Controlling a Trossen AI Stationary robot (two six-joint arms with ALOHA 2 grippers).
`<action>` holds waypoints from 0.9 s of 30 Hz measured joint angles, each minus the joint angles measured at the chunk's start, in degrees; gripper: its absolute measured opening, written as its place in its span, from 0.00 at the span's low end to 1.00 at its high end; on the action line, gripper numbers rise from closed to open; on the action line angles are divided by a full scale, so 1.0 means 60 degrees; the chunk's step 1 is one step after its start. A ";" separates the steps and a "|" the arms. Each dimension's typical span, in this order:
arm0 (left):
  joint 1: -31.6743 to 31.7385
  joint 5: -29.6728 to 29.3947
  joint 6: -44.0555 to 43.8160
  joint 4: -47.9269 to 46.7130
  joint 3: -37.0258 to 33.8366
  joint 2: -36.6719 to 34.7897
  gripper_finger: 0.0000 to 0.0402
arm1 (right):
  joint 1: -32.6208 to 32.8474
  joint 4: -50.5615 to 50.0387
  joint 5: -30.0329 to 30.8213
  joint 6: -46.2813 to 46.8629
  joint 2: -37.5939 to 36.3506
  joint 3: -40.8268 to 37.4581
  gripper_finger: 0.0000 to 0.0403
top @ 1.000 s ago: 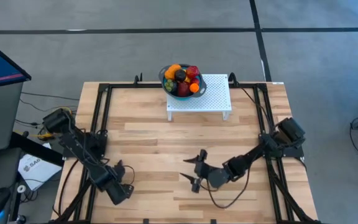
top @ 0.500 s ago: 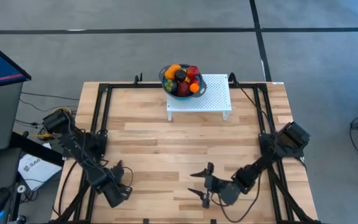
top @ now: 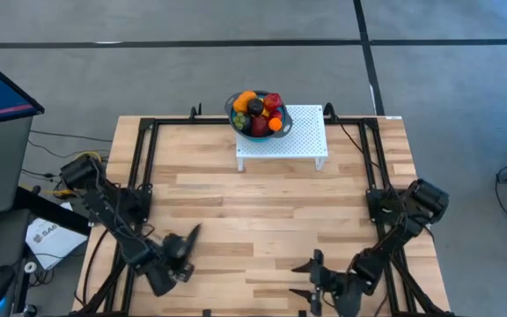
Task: Pick & Place Fruit
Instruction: Put the black knife on the shelf
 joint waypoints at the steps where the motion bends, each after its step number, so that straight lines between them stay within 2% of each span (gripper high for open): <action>1: 0.0101 -0.0468 0.0197 0.0189 0.0000 0.0008 0.28 | 0.0131 -0.0267 0.0002 0.0298 0.0000 0.0000 0.67; 5: 0.0591 -0.2322 0.1558 0.1356 0.0004 -0.0026 0.24 | 0.0581 -0.0895 0.0321 0.1195 0.0000 -0.0007 0.67; 8: 0.1386 -0.3123 0.3419 0.2531 0.0008 -0.0030 0.25 | 0.0705 -0.1135 0.0592 0.1670 0.0000 -0.0007 0.67; 11: 0.2327 -0.3365 0.5688 0.3928 0.0015 -0.0030 0.27 | 0.0674 -0.1130 0.0690 0.1659 0.0000 -0.0007 0.67; 15: 0.3503 -0.3095 0.8832 0.6116 0.0021 -0.0044 0.28 | 0.0603 -0.0570 0.0699 0.1371 -0.0007 -0.0319 0.67; 17: 0.3980 -0.2802 1.0294 0.7174 0.0022 -0.0044 0.27 | 0.0606 0.0321 0.0696 0.1305 -0.0004 -0.0841 0.67; 20: 0.4531 -0.2153 1.2287 0.8803 0.0029 -0.0048 0.27 | 0.0603 0.2673 0.0912 0.0765 -0.0004 -0.1880 0.67; 24: 0.5048 -0.0917 1.4337 1.0491 0.0029 -0.0048 0.27 | 0.0336 0.6431 0.1314 -0.0950 0.0000 -0.3191 0.67; 27: 0.5304 -0.0458 1.5521 1.1600 0.0033 -0.0056 0.27 | -0.0152 0.9079 0.1208 -0.2751 0.0000 -0.3798 0.67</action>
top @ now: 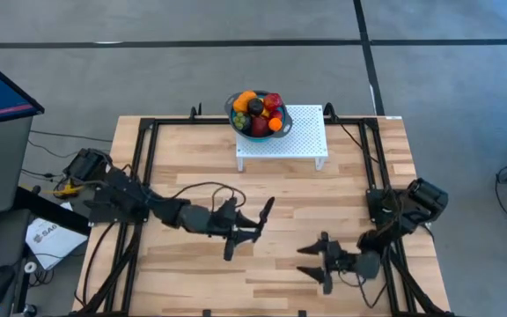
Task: Pick & Place Fruit
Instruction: Put the black knife on the shelf
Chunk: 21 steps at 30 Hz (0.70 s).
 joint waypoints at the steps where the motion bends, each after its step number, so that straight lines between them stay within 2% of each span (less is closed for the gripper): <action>1: 0.0082 0.0015 0.0295 0.0310 0.0000 -0.0003 0.27 | -0.0205 0.0785 -0.0150 -0.0677 0.0000 -0.0108 0.67; 5: 0.0465 0.0185 0.1093 0.1377 0.0000 -0.0007 0.27 | -0.1121 0.2994 -0.0911 -0.3250 0.0000 -0.0097 0.67; 8: 0.0848 0.0742 0.1385 0.2050 0.0002 -0.0007 0.27 | -0.1974 0.3049 -0.1560 -0.4278 -0.0039 0.0208 0.67; 15: 0.1716 0.2385 0.1770 0.2889 0.0007 -0.0017 0.27 | -0.4244 0.3039 -0.4070 -0.3890 -0.0349 0.0538 0.68; 21: 0.2381 0.3552 0.1824 0.3084 0.0007 -0.0018 0.28 | -0.5634 0.2800 -0.5945 -0.3946 -0.0953 0.0557 0.77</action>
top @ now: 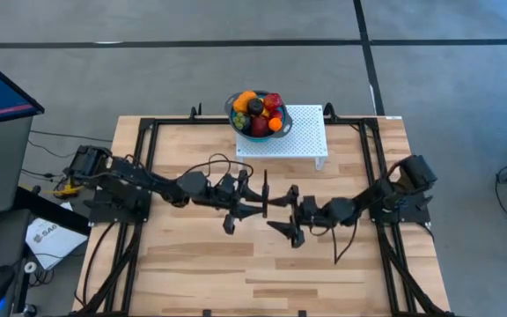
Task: Pick & Place Fruit
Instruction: Put the black knife on the shelf
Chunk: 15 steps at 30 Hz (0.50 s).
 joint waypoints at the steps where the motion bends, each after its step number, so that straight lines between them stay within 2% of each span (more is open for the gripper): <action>1: 0.0116 0.0190 0.0000 0.0019 0.0000 0.0000 0.28 | -0.0160 -0.0035 -0.0224 -0.0091 -0.0106 0.0002 0.78; 5: 0.0479 0.0466 0.0278 0.0134 0.0000 -0.0004 0.28 | -0.0655 -0.0107 -0.1048 -0.0557 -0.0359 0.0067 0.80; 15: 0.0934 0.0969 0.0783 0.1002 0.0004 -0.0011 0.28 | -0.1127 -0.0112 -0.1146 -0.1533 -0.0417 0.0547 0.67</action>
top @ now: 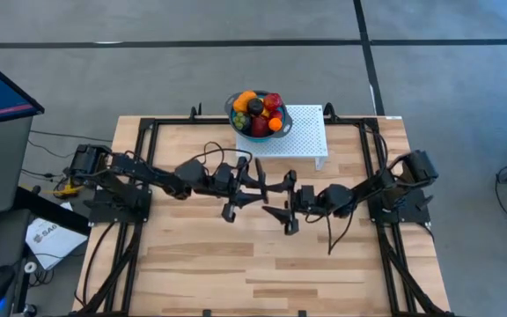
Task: Pick & Place Fruit
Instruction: Put the black knife on the shelf
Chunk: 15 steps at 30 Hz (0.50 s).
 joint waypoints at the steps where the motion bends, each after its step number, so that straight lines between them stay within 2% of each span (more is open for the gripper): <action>1: 0.0034 0.0003 0.0018 0.0017 0.0004 0.0000 0.28 | -0.0042 0.0010 -0.0004 -0.0032 0.0000 0.0063 0.65; 6: 0.0058 -0.0006 0.0274 0.0210 0.0004 0.0000 0.28 | -0.0213 0.0011 0.0003 -0.0302 0.0000 0.0353 0.54; 14: 0.0058 -0.0063 0.0230 0.0404 0.0004 0.0000 0.28 | -0.0247 0.0011 -0.0029 -0.0700 0.0000 0.0417 0.23; 15: 0.0058 -0.0064 0.0228 0.0404 0.0004 0.0000 0.28 | -0.0237 0.0008 -0.0032 -0.0716 0.0000 0.0417 0.21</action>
